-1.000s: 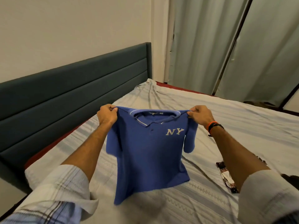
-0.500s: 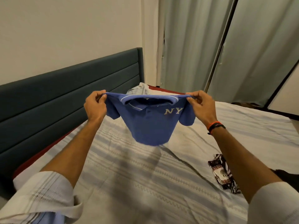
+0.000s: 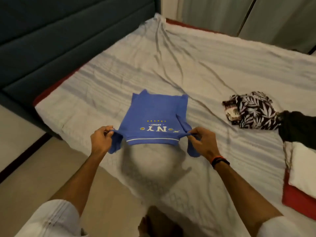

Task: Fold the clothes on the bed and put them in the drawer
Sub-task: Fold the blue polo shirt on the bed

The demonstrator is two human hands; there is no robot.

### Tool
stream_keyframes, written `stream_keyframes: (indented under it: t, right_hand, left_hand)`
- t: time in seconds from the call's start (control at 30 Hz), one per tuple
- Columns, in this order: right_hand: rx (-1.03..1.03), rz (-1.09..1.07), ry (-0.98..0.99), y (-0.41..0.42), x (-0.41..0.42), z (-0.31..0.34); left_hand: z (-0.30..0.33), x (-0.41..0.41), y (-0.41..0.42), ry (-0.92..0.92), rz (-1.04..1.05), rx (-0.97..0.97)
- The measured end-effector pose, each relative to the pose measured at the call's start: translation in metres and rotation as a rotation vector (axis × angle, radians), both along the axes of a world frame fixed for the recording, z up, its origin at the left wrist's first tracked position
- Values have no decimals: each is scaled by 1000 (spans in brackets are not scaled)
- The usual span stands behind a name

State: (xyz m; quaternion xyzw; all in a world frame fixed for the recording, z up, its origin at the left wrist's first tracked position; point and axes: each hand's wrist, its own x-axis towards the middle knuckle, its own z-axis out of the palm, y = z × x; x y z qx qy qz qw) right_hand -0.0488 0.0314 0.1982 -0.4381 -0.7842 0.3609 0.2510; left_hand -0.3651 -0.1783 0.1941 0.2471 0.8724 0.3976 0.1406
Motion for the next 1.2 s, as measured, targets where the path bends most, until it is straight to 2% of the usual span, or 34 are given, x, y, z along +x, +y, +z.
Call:
stream_keyframes:
  t: [0.17, 0.33, 0.47, 0.7, 0.8, 0.9, 1.2]
  right_hand:
    - [-162, 13, -201, -59, 25, -62]
    - [-221, 35, -356, -96, 37, -114]
    - [-249, 72, -452, -121, 41, -144]
    - [-276, 169, -706, -142, 44, -169]
    - [-311, 172, -736, -143, 46, -169]
    - [-342, 121, -694, -138, 47, -165]
    - [-386, 71, -585, -92, 43, -151]
  left_hand:
    - [-71, 24, -48, -62, -84, -166]
    - [-121, 36, -75, 34, -253, -410]
    - [-158, 46, -86, 25, -347, -539]
    - [-187, 68, -100, 46, -477, -761]
    - [-185, 81, -101, 47, -493, -874]
    - [-179, 94, -94, 20, -456, -864]
    - [-162, 173, -28, -198, -412, -626]
